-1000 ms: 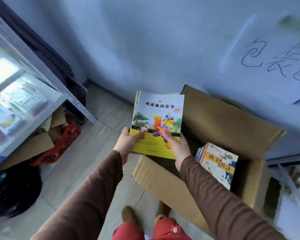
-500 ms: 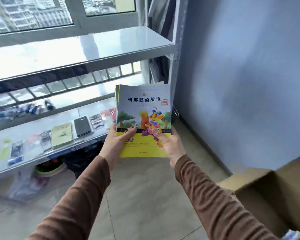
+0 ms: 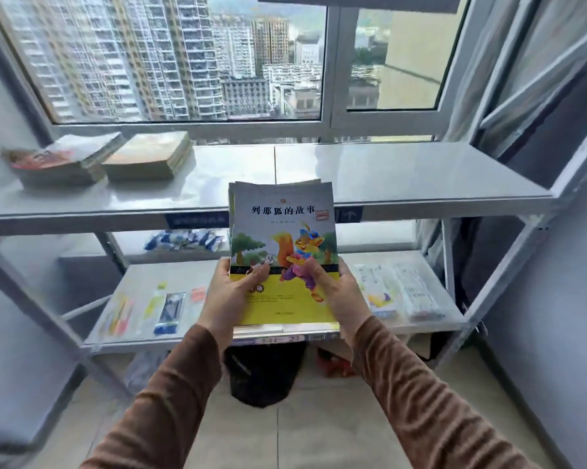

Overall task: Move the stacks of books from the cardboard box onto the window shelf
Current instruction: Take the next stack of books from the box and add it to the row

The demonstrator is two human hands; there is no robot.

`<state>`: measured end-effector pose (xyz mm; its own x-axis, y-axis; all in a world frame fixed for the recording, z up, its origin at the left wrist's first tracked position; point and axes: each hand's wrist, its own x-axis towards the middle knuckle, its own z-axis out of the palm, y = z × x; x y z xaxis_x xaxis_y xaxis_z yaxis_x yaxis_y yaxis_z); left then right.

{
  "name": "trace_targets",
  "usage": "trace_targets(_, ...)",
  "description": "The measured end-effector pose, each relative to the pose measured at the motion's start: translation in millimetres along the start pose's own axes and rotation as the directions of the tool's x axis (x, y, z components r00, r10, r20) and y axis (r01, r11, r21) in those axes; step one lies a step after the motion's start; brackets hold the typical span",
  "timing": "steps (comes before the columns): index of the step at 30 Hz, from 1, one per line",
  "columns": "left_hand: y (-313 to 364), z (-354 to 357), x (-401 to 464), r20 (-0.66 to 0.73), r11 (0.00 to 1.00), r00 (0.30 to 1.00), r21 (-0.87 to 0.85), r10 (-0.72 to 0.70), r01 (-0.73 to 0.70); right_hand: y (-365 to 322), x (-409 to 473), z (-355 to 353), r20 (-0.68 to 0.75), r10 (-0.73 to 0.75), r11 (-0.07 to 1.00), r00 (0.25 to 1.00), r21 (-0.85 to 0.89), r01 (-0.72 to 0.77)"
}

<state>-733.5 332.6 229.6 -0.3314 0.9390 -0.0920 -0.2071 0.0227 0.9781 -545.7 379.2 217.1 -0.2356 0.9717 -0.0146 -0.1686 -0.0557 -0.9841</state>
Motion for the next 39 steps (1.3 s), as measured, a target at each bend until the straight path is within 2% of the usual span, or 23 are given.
trace_targets(4,24.3,-21.2,60.8,-0.042,0.998,0.998,0.014,0.054,-0.054,-14.1,72.0,31.5,0.097,-0.027,0.999,0.995,-0.019,0.029)
trace_targets(8,49.2,-36.6,116.8,-0.070,0.995,0.992,0.009,0.101,-0.101,-28.8,147.5,59.0,0.134,-0.002,1.000,0.991,-0.022,0.005)
trace_targets(10,61.5,-43.8,143.9,-0.070,0.991,0.989,0.004,0.132,-0.132,-36.7,178.4,73.2,0.159,-0.051,0.998,0.986,-0.033,0.057)
trace_targets(16,95.6,-68.4,223.1,-0.005,0.960,0.961,0.058,0.276,-0.275,-55.8,253.8,111.0,0.209,-0.213,0.976,0.955,0.003,0.217)
trace_targets(19,111.4,-86.2,265.3,0.050,0.924,0.932,0.124,0.359,-0.363,-58.1,284.4,129.8,0.176,-0.246,0.969,0.953,0.007,0.248)
trace_targets(25,112.5,-112.0,323.8,0.148,0.880,0.897,0.180,0.417,-0.439,-48.0,317.7,156.6,0.103,-0.296,0.953,0.950,-0.038,0.301)
trace_targets(29,108.7,-121.1,335.6,0.254,0.873,0.879,0.180,0.403,-0.452,-46.9,321.3,161.6,0.049,-0.331,0.938,0.943,-0.091,0.334)
trace_targets(33,119.0,-125.4,341.5,0.309,0.821,0.817,0.156,0.487,-0.548,-47.3,321.2,161.7,0.014,-0.341,0.932,0.940,-0.125,0.340)
trace_targets(35,113.4,-131.1,342.1,0.351,0.810,0.810,0.193,0.470,-0.554,-40.8,319.6,155.4,0.039,-0.324,0.929,0.945,-0.175,0.325)
trace_targets(39,87.8,-144.7,341.6,0.453,0.771,0.816,0.349,0.359,-0.533,-21.9,317.4,136.7,0.192,-0.224,0.891,0.955,-0.357,0.281)
